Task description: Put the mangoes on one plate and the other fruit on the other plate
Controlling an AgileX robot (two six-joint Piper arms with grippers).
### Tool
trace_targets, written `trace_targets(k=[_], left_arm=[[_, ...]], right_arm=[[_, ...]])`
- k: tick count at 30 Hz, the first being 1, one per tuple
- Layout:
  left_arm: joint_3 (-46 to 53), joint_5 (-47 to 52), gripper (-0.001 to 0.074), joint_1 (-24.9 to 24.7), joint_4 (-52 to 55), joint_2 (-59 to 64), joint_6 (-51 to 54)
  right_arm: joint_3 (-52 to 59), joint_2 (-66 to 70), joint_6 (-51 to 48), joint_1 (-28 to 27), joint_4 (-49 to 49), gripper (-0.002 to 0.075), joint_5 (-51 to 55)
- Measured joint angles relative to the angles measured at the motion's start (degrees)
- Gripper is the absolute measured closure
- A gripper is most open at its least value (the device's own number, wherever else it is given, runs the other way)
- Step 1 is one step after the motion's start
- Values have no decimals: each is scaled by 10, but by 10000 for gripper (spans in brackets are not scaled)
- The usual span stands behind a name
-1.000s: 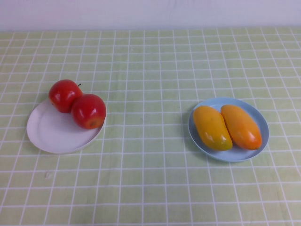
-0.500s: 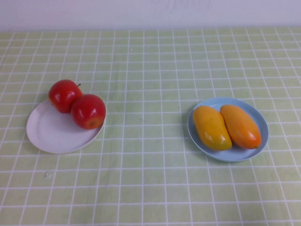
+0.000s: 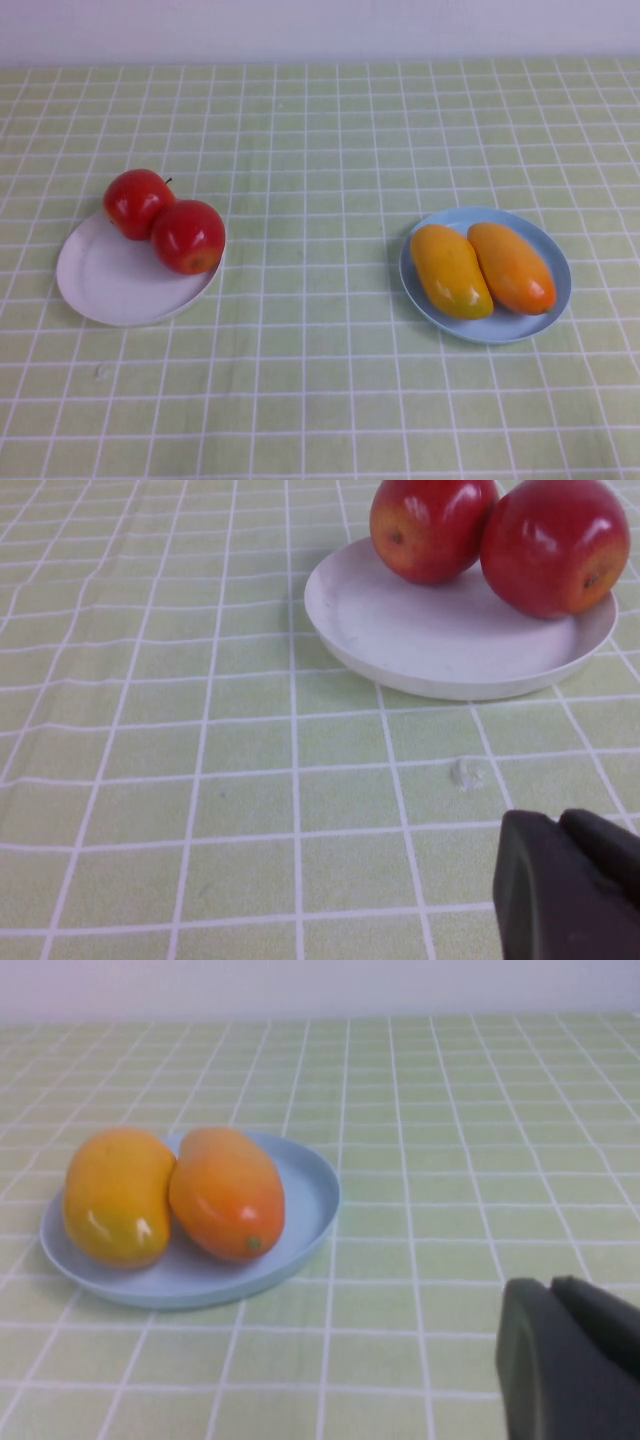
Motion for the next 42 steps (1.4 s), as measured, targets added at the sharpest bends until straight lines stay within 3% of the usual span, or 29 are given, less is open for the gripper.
trace_targets(k=[6,42], left_arm=[[0,0,731,0,0,0,0],[0,0,731,0,0,0,0]], right_arm=[[1,0,0,0,-22,741,51],[1,0,0,0,-21,741,55]])
